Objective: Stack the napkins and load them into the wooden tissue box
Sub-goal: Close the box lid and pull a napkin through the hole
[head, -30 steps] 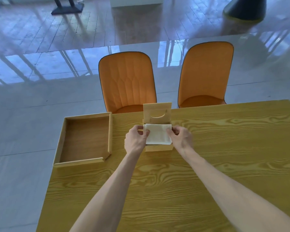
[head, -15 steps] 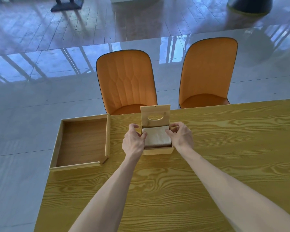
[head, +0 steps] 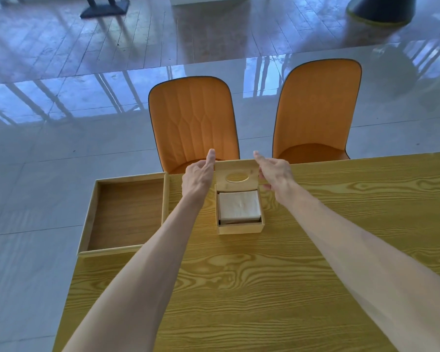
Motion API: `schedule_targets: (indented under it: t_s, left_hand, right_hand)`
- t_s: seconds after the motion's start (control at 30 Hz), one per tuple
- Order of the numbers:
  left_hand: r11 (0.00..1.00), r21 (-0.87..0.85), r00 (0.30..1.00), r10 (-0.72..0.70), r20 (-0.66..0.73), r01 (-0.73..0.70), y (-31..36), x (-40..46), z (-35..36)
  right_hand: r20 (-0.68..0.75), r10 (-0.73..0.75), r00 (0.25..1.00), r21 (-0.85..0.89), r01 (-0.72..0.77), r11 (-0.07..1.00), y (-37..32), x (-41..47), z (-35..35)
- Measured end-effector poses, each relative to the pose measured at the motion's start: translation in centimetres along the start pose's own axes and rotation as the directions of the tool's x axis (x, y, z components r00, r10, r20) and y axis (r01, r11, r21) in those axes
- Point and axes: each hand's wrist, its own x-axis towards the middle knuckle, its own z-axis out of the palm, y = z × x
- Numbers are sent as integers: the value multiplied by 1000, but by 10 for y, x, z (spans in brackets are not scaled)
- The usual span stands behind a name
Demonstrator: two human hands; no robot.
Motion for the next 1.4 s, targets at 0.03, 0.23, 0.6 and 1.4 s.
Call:
schedule_targets:
  t_s: [0.03, 0.23, 0.6, 1.4]
  left_hand:
    - [1000, 0, 1000, -7, 14, 7, 1, 1, 1]
    - [993, -88, 995, -77, 59, 82, -7, -7, 1]
    - [989, -103, 971, -77, 228, 103, -46, -43, -16]
    - [988, -108, 971, -80, 225, 107, -107, -62, 0]
  right_hand:
    - [4, -4, 1000, 2, 3, 1000, 0, -1, 1]
    - [15, -1, 1000, 45, 0, 999, 7, -13, -1]
    - [121, -52, 991, 7, 51, 999, 62, -47, -17]
    - [73, -113, 991, -163, 124, 979, 119, -58, -16]
